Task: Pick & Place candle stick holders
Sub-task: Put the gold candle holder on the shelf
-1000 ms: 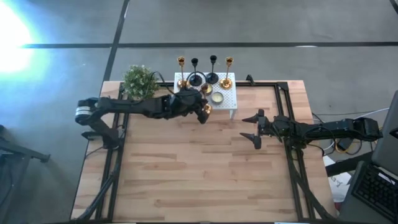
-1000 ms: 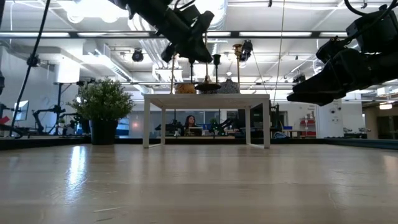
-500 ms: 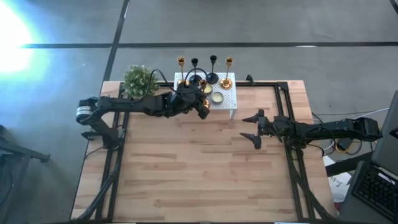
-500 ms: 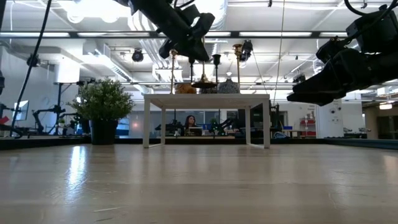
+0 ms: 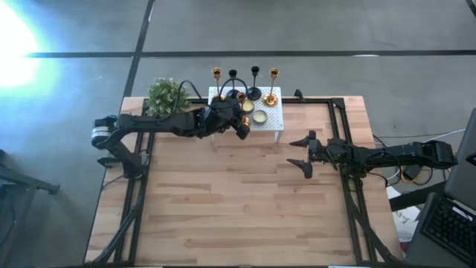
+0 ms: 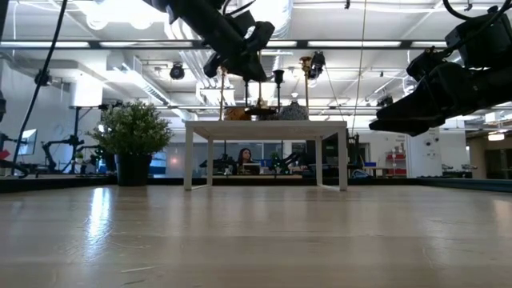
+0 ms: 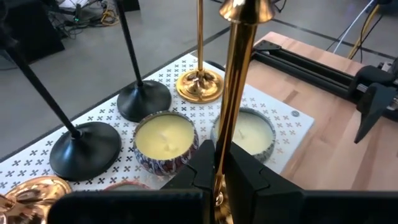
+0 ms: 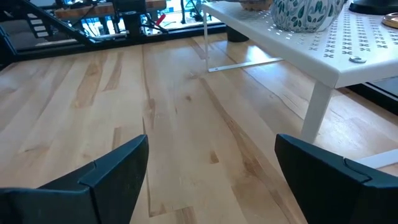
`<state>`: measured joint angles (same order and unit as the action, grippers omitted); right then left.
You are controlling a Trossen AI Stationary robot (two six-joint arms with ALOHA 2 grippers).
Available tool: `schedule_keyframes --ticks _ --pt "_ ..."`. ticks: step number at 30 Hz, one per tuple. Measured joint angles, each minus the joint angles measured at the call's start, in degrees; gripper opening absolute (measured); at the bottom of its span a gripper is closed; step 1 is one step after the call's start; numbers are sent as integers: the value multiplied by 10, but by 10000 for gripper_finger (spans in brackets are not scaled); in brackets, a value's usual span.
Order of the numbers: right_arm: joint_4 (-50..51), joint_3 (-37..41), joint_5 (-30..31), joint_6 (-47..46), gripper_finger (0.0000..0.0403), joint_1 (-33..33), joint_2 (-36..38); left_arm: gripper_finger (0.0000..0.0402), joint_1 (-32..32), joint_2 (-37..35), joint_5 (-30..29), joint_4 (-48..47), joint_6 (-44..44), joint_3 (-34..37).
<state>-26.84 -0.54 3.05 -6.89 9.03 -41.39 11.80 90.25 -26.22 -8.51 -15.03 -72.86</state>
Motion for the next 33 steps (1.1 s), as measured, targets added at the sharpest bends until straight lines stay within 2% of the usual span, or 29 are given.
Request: schedule_keyframes --ticks 8,20,33 --pt "0 0 0 0 353 0 0 19 16 29 33 16 2 0" --pt "0 0 0 0 341 0 0 19 27 47 37 33 12 -6" --pt "0 0 0 0 353 0 0 19 39 47 37 32 13 -5"
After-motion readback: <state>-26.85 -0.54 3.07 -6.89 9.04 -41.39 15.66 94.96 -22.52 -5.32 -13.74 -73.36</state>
